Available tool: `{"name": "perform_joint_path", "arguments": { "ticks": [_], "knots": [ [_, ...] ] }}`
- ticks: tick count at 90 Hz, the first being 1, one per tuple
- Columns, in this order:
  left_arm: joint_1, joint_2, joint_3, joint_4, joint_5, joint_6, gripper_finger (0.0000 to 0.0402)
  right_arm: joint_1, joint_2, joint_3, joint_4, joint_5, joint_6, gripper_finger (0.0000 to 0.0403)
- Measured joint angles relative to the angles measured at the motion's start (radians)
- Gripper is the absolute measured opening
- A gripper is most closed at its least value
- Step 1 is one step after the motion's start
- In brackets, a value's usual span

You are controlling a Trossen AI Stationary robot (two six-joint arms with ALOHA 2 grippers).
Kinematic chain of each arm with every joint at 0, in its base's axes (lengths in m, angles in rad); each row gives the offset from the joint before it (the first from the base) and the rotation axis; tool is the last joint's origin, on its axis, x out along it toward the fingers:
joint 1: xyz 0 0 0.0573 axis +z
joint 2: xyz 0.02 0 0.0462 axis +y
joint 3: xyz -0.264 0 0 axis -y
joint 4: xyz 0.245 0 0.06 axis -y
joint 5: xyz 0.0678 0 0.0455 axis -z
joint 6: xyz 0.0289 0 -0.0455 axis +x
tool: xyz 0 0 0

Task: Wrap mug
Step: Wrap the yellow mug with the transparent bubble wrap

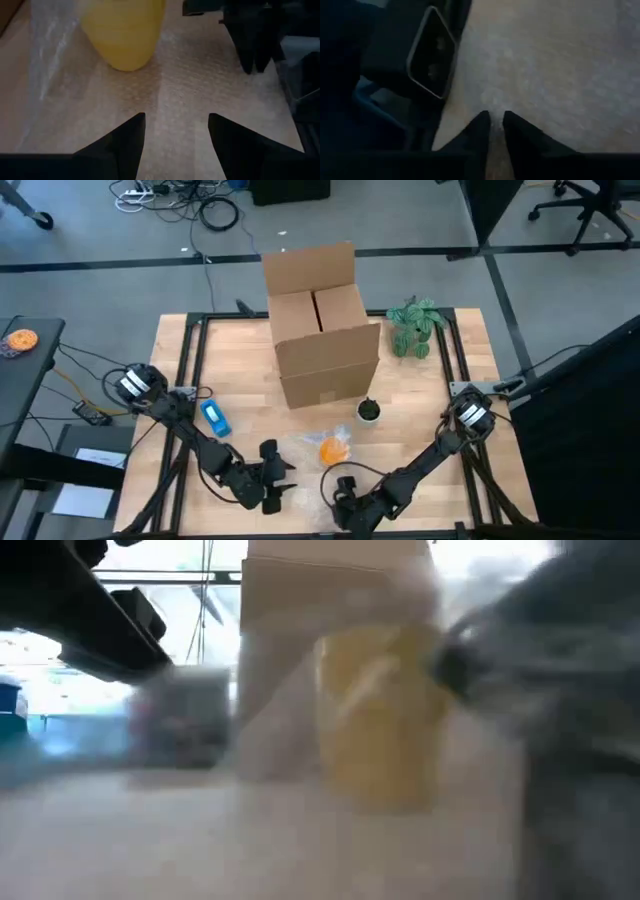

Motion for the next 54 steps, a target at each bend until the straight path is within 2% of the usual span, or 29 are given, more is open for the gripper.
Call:
{"name": "perform_joint_path", "arguments": {
  "ticks": [13,27,41,54],
  "knots": [
    [-0.008,-0.018,0.032,-0.064,-0.007,0.0,0.0202,0.0,-0.058,-0.005,-0.071,0.029,0.043,0.0003],
    [-0.045,-0.026,0.124,-0.285,-0.052,-0.026,0.0199,0.004,-0.151,-0.004,-0.134,0.087,0.05,0.0001],
    [-0.111,-0.026,0.209,-0.516,-0.161,-0.084,0.0178,0.004,-0.225,-0.003,-0.194,0.15,0.057,0.0],
    [-0.186,-0.025,0.213,-0.578,-0.17,-0.126,0.0157,0.0,-0.267,-0.002,-0.242,0.194,0.059,0.0]
  ]
}}
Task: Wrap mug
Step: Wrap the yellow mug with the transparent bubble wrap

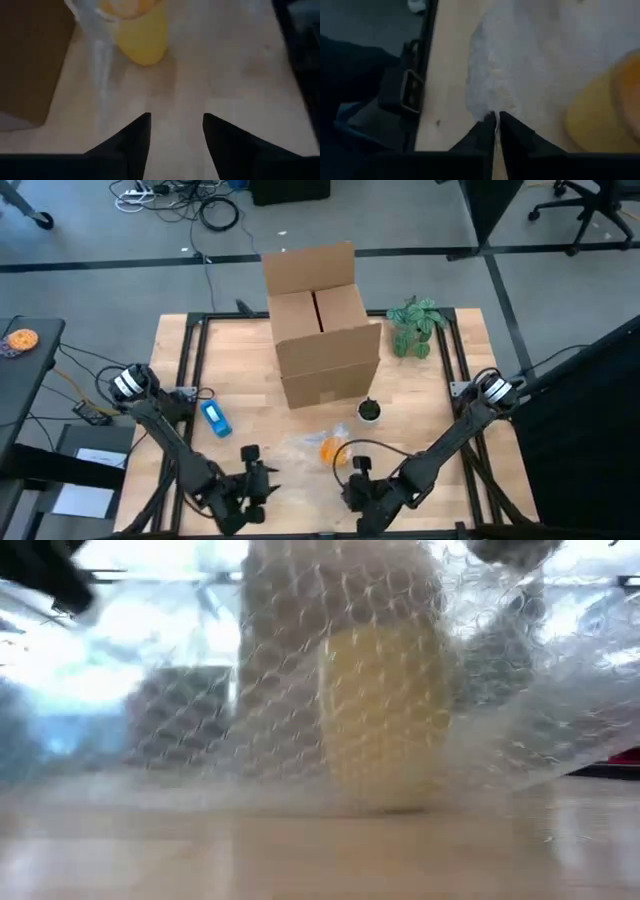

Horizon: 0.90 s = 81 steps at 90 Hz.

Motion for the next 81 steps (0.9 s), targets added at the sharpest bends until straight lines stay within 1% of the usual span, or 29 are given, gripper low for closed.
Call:
{"name": "perform_joint_path", "arguments": {
  "ticks": [12,17,27,49,59,73,81],
  "knots": [
    [-0.056,0.001,-0.045,-0.004,0.018,-0.052,0.0152,-0.003,-0.017,0.0,-0.033,0.0,0.017,0.0],
    [-0.074,0.002,-0.064,0.022,0.027,-0.064,0.0153,-0.003,-0.021,0.0,-0.037,-0.001,0.018,0.0],
    [-0.096,0.002,-0.107,0.084,0.077,-0.063,0.0157,-0.004,-0.021,0.0,-0.042,-0.009,0.019,0.0],
    [-0.089,0.002,-0.198,0.092,0.069,-0.061,0.0159,-0.013,-0.021,0.0,-0.053,-0.015,0.019,0.0],
    [-0.074,0.002,-0.255,0.159,0.064,-0.024,0.0159,-0.013,-0.021,0.0,-0.053,-0.016,0.019,0.0],
    [-0.056,0.002,-0.33,0.375,0.074,0.085,0.0159,-0.013,-0.021,0.0,-0.053,-0.019,0.029,0.0],
    [-0.05,0.002,-0.343,0.402,0.064,0.104,0.0155,-0.013,-0.021,0.0,-0.052,-0.018,0.034,0.0]
  ]
}}
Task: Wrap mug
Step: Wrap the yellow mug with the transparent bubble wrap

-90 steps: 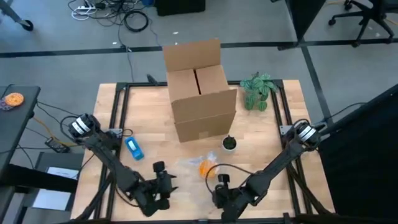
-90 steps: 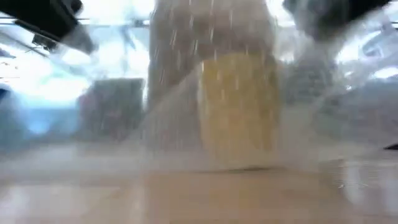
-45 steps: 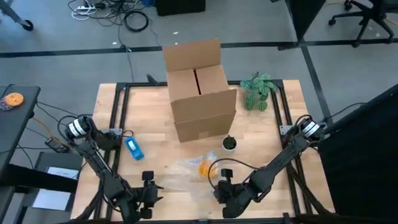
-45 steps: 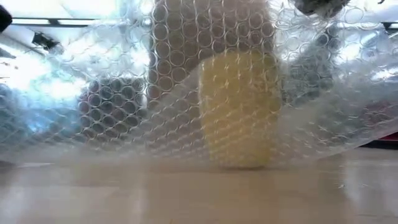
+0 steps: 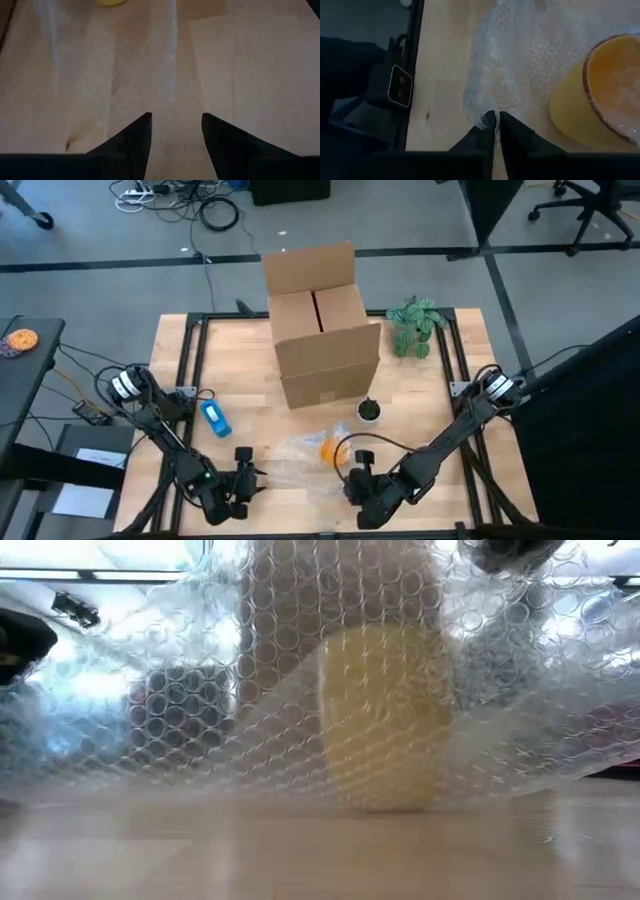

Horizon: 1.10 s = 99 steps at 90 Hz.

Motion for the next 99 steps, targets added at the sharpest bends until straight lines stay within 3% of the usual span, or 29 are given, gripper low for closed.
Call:
{"name": "perform_joint_path", "arguments": {
  "ticks": [16,25,30,62,77,99],
  "knots": [
    [0.012,0.039,0.001,-0.011,-0.037,-0.001,0.0093,0.0,0.0,0.0,0.001,0.001,0.009,0.0],
    [0.024,0.095,0.025,-0.001,0.025,0.001,0.0028,-0.001,-0.001,0.0,0.001,0.01,0.009,0.0],
    [0.027,0.117,0.06,-0.025,0.052,0.011,0.001,-0.004,-0.003,0.0,0.001,0.01,0.009,0.0],
    [0.025,0.145,0.294,-0.272,0.0,0.129,0.0,-0.035,-0.074,0.001,-0.031,0.119,0.01,0.0],
    [0.026,0.145,0.325,-0.251,-0.082,0.179,0.0,-0.093,-0.079,0.001,-0.06,0.121,0.008,0.0],
    [0.043,0.145,0.331,-0.049,-0.195,0.362,0.0,-0.18,-0.066,0.001,-0.104,0.059,0.003,0.0]
  ]
}}
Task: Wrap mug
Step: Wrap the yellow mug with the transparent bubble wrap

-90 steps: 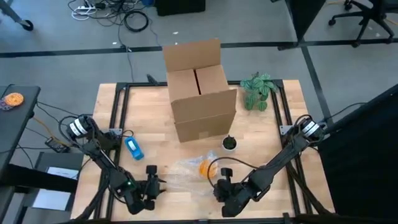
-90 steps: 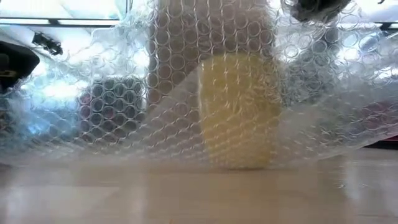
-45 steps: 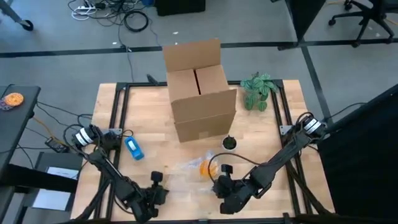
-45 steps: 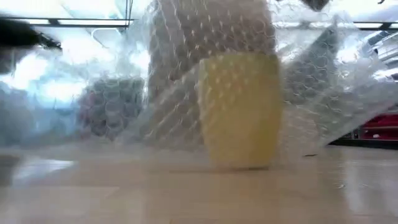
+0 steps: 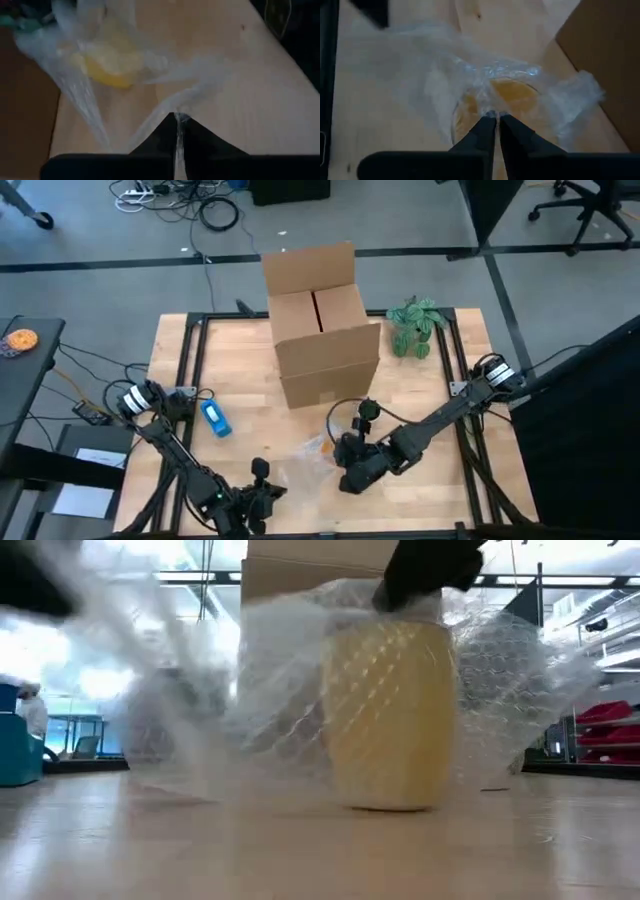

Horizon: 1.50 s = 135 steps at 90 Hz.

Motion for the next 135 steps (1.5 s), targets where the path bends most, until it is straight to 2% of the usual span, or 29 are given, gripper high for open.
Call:
{"name": "perform_joint_path", "arguments": {
  "ticks": [19,27,37,56,85,103,135],
  "knots": [
    [0.039,0.0,0.0,0.242,-0.148,0.219,0.0,-0.051,0.001,0.0,-0.059,-0.098,-0.004,0.0],
    [0.06,0.0,0.0,0.35,-0.166,0.312,0.0,-0.062,0.001,0.0,-0.062,-0.149,-0.028,0.0],
    [0.091,0.0,0.0,0.432,-0.142,0.359,0.0,-0.067,0.023,0.0,-0.055,-0.197,-0.071,0.0],
    [0.162,0.003,0.0,0.472,-0.067,0.365,0.0,-0.065,0.08,0.001,-0.022,-0.266,-0.125,0.0],
    [0.281,0.039,-0.001,0.573,0.085,0.404,0.0,-0.061,0.078,0.0,-0.005,-0.248,-0.181,0.0028],
    [0.318,0.052,-0.001,0.596,0.116,0.4,0.0,-0.061,0.062,-0.001,-0.028,-0.24,-0.181,0.005],
    [0.352,0.054,-0.001,0.644,0.139,0.395,0.0,-0.043,-0.029,-0.001,-0.097,-0.235,-0.17,0.0052]
  ]
}}
